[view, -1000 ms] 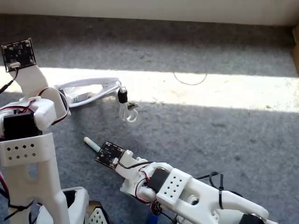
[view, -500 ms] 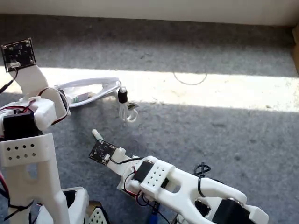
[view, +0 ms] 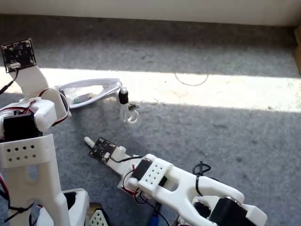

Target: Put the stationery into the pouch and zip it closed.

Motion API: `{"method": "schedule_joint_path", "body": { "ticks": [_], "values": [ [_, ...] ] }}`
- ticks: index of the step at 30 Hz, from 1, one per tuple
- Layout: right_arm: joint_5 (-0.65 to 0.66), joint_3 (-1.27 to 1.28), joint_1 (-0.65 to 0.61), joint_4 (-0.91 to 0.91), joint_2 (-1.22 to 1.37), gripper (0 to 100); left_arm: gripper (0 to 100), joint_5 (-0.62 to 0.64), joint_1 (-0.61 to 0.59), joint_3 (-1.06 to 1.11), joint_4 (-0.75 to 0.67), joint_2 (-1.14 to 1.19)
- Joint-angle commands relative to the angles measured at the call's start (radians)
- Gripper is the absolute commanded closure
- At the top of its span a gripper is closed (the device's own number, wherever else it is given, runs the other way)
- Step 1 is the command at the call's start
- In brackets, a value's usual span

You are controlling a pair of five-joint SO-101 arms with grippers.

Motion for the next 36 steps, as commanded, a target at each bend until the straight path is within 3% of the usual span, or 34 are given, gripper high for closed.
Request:
{"method": "schedule_joint_path", "body": {
  "ticks": [1, 5, 9, 16, 19, 28, 36],
  "values": [
    [0.011, -0.081, 0.025, 0.064, 0.002, 99.4, 100, 0.005, -0.018, -0.021, -0.025, -0.031],
    [0.023, -0.14, 0.07, 0.193, 0.002, 99.4, 100, 0.005, -0.018, -0.021, -0.025, -0.031],
    [0.135, -0.206, 0.148, 0.315, 0.001, 99.4, 100, 0.003, -0.019, -0.022, -0.025, -0.031],
    [0.15, -0.312, 0.292, 0.447, -0.007, 99.4, 100, 0.003, -0.019, -0.022, -0.025, -0.031],
    [0.167, -0.323, 0.344, 0.486, -0.087, 99.4, 100, 0.003, -0.019, -0.022, -0.026, -0.031],
    [0.393, -0.223, 0.51, 0.634, -0.495, 99.4, 100, 0.005, -0.019, -0.022, -0.026, -0.031],
    [0.523, -0.205, 0.713, 0.742, -0.532, 99.4, 100, 0.005, -0.018, -0.019, -0.026, -0.031]
  ]
}}
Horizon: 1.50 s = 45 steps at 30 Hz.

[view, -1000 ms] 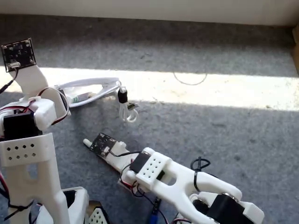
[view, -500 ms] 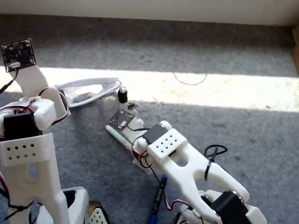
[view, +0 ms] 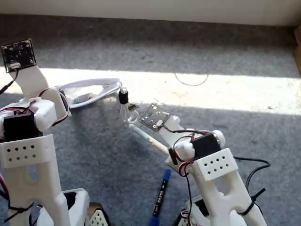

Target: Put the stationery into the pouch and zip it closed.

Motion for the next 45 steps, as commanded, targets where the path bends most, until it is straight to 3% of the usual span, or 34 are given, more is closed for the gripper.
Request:
{"method": "schedule_joint_path", "body": {
  "ticks": [1, 5, 17, 20, 26, 33, 36, 41, 45],
  "values": [
    [0.074, -0.004, 0.114, 0.035, -0.033, 99.4, 100, 0.005, -0.018, -0.019, -0.026, -0.031],
    [0.091, -0.007, 0.2, 0.033, -0.042, 99.4, 100, 0.005, -0.018, -0.019, -0.026, -0.031],
    [0.087, -0.275, 0.254, 0.151, -0.042, 99.1, 100, 0.005, -0.018, -0.019, -0.026, -0.031],
    [0.017, -0.303, 0.255, 0.151, -0.035, 98.8, 100, 0.005, -0.018, -0.019, -0.028, -0.031],
    [-0.084, -0.302, 0.257, 0.193, -0.036, 85.4, 100, 0.005, -0.016, -0.019, -0.028, -0.03],
    [-0.089, -0.305, 0.251, 0.191, -0.033, 84.8, 100, 0.003, -0.016, -0.019, -0.028, -0.03],
    [-0.095, -0.302, 0.2, 0.122, -0.033, 84.8, 100, 0.003, -0.016, -0.019, -0.028, -0.03],
    [-0.265, -0.237, 0.087, -0.097, -0.012, 84.8, 100, 0.002, -0.016, -0.019, -0.028, -0.03],
    [-0.278, -0.185, -0.013, -0.223, 0.084, 85.1, 100, 0.002, -0.018, -0.019, -0.028, -0.03]
  ]
}}
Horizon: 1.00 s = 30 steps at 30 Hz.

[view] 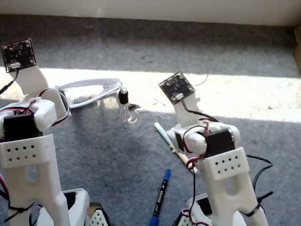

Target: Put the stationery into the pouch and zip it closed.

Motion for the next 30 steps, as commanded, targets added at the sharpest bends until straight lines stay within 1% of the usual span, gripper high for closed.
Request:
{"method": "schedule_joint_path", "body": {
  "ticks": [1, 8, 13, 18, 30],
  "values": [
    [-0.021, 0.012, -0.082, -0.122, 0.091, 85.1, 100, 0.002, -0.018, -0.019, -0.026, -0.03],
    [-0.021, 0.021, -0.104, -0.308, 0.291, 85.1, 100, 0.002, -0.019, -0.018, -0.026, -0.03],
    [-0.018, 0.016, -0.104, -0.383, 0.417, 85.1, 100, 0.002, -0.025, -0.018, -0.026, -0.03],
    [-0.018, 0.013, -0.104, -0.401, 0.506, 85.1, 100, 0.005, -0.05, -0.022, -0.026, -0.03],
    [-0.02, 0.012, -0.104, -0.401, 0.625, 85.1, 100, 0.005, -0.047, -0.021, -0.026, -0.03]
  ]
}}
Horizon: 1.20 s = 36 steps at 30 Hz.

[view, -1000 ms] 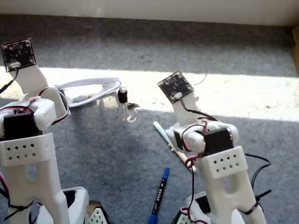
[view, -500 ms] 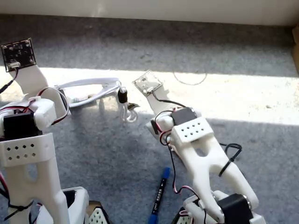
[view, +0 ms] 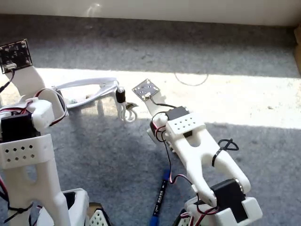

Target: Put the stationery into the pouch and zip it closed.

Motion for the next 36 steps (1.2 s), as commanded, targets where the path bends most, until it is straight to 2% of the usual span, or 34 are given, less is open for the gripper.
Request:
{"method": "schedule_joint_path", "body": {
  "ticks": [1, 6, 17, 23, 28, 33, 36],
  "values": [
    [-0.008, -0.016, -0.012, -0.021, 0.015, 85.1, 100, 0.005, -0.019, -0.021, -0.026, -0.03],
    [-0.009, -0.01, -0.012, -0.133, 0.054, 85.1, 100, 0.005, -0.019, -0.019, -0.026, -0.03],
    [-0.009, -0.008, -0.012, -0.137, 0.116, 85.4, 100, 0.006, -0.019, -0.019, -0.026, -0.03],
    [-0.005, -0.007, -0.012, -0.136, 0.11, 99.5, 100, 0.006, -0.019, -0.019, -0.025, -0.03],
    [-0.005, -0.007, -0.007, -0.134, 0.107, 99.3, 100, 0.006, -0.018, -0.019, -0.021, -0.03],
    [-0.008, -0.005, -0.005, -0.056, 0.01, 99.3, 100, 0.006, -0.016, -0.019, -0.017, -0.031],
    [-0.008, -0.005, -0.004, -0.005, -0.064, 99.3, 100, 0.006, 0.03, -0.019, -0.017, -0.031]
  ]
}}
